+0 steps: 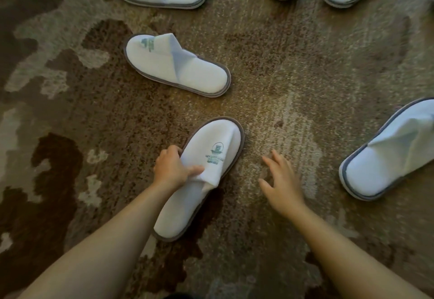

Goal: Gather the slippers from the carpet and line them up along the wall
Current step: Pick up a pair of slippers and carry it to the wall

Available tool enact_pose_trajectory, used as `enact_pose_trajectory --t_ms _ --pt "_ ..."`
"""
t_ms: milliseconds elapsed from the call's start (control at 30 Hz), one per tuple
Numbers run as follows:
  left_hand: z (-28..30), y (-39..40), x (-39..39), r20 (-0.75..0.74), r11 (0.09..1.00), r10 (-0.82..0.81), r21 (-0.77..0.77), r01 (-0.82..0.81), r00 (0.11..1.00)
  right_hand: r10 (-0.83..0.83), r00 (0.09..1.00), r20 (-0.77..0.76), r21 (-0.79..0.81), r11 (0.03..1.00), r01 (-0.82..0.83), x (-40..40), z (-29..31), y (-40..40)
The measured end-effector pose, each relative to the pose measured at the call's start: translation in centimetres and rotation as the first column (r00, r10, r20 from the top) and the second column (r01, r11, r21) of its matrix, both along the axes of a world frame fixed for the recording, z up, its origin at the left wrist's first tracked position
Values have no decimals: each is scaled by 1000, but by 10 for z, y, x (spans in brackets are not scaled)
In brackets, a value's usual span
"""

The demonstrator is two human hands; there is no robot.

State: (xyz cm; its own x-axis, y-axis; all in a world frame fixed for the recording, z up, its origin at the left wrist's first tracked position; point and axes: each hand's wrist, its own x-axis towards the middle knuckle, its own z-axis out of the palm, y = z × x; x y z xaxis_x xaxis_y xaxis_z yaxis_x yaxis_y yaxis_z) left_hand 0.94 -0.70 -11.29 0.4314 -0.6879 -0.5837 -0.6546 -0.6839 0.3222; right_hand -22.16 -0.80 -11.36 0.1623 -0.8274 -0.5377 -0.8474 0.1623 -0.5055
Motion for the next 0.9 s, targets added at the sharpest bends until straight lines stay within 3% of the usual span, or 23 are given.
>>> enact_pose_trajectory --t_ms 133,267,367,467,600,767,900 --pt "14 -4 -8 -206 989 64 -115 -89 977 -236 957 168 -68 966 250 -16 19 0" --pt "26 -35 -49 -275 966 34 -238 -103 961 -473 879 54 -261 843 470 -59 35 7" --pt "25 -62 -92 -358 960 -30 -272 -73 933 -676 737 -8 -298 705 643 -100 32 4" --pt "19 -72 -128 -432 968 -70 -247 -43 899 -856 516 -39 -196 513 836 -128 25 -6" --pt "11 -68 -149 -484 974 -73 -222 -41 872 -906 421 -43 -51 423 905 -138 10 -16" --pt "7 -65 -149 -449 982 -79 -187 -7 890 -925 375 64 -67 371 926 -145 0 -17" --pt "7 -64 -149 -443 980 -78 -201 -14 893 -927 373 42 -85 369 926 -147 -2 -17"
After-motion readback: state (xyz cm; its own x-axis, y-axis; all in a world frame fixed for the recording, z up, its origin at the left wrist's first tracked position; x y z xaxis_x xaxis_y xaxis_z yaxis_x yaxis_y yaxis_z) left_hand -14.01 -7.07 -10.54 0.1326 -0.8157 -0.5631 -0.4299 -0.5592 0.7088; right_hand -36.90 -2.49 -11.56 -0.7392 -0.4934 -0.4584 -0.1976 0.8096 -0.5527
